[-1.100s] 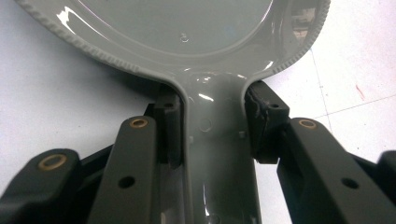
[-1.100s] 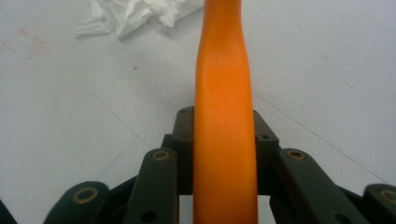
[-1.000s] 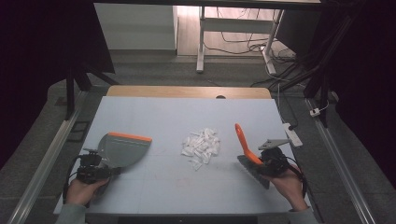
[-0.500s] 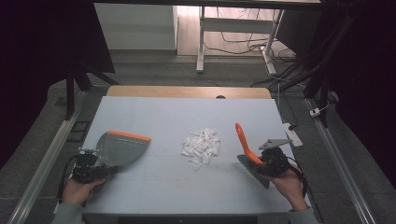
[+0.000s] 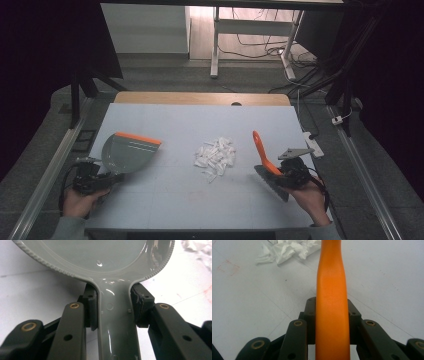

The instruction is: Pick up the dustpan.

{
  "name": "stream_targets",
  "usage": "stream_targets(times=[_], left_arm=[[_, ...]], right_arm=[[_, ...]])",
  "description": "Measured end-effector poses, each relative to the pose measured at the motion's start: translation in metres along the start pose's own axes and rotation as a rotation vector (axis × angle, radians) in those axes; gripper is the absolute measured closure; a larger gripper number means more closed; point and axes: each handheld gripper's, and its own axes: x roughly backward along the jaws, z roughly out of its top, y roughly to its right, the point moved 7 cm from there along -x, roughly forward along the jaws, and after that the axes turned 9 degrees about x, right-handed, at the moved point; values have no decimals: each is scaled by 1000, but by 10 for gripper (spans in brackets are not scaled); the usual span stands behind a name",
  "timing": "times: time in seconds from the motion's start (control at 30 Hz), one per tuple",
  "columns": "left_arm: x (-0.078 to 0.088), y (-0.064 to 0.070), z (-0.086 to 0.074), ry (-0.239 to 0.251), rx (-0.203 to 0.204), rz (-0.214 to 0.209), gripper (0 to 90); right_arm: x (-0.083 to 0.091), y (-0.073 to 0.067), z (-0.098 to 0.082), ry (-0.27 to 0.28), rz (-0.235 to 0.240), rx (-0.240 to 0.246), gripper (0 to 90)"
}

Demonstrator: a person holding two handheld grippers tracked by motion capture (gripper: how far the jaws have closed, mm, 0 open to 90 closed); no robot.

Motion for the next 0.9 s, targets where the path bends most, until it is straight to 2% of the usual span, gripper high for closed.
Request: stream_targets(times=[0.4, 0.47, 0.77, 0.9], left_arm=[[4, 10, 10, 45, -71, -53, 611], [5, 13, 10, 47, -87, -76, 611], [8, 24, 11, 48, -137, -91, 611], [11, 32, 10, 49, -173, -111, 611]], right_arm=[[7, 5, 4, 44, 5, -41, 704], [9, 7, 4, 48, -1, -41, 704], [10, 6, 5, 52, -6, -34, 704], [10, 6, 5, 53, -13, -27, 704]])
